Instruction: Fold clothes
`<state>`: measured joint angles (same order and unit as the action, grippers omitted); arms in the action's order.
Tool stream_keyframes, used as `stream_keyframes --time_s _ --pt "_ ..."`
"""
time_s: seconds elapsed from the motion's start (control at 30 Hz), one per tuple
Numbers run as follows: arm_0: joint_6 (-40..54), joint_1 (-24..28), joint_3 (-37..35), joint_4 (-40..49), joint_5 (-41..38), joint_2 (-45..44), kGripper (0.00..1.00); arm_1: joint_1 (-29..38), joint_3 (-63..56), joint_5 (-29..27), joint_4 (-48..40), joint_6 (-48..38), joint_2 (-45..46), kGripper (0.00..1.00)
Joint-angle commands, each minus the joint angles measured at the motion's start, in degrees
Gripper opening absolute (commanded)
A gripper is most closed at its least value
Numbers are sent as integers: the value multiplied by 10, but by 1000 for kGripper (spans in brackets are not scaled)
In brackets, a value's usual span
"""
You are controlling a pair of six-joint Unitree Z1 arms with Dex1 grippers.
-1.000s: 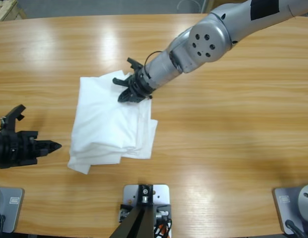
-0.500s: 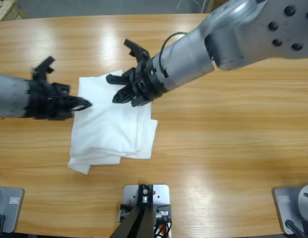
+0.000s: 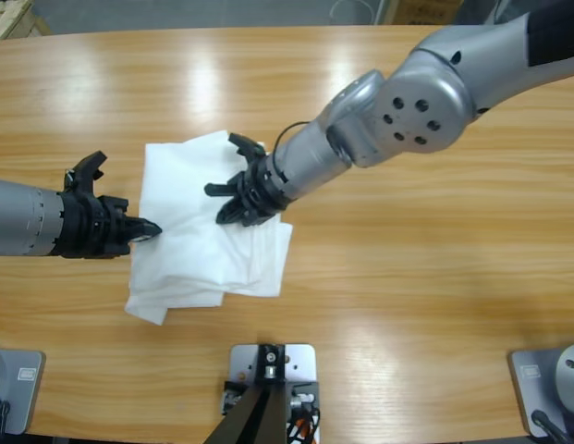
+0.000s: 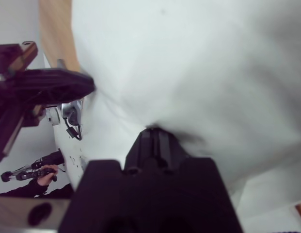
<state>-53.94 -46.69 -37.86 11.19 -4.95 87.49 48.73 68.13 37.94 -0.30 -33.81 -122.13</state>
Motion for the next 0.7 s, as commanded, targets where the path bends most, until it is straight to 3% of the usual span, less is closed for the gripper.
stream_keyframes --time_s 0.03,0.3,0.53,0.6,0.7 --pt "-16 -15 39 -15 5 10 0 -2 5 -3 -1 4 -50 0" --pt "-19 -38 83 -15 6 -7 0 -35 -8 -71 25 32 5 0" --pt "-30 -55 111 -14 6 -73 0 -94 8 -79 49 46 51 0" --pt "-29 -55 101 -15 9 -106 0 -92 10 -72 79 48 111 0" --pt "-28 -52 63 -16 13 -118 0 -24 10 -51 135 48 183 0"
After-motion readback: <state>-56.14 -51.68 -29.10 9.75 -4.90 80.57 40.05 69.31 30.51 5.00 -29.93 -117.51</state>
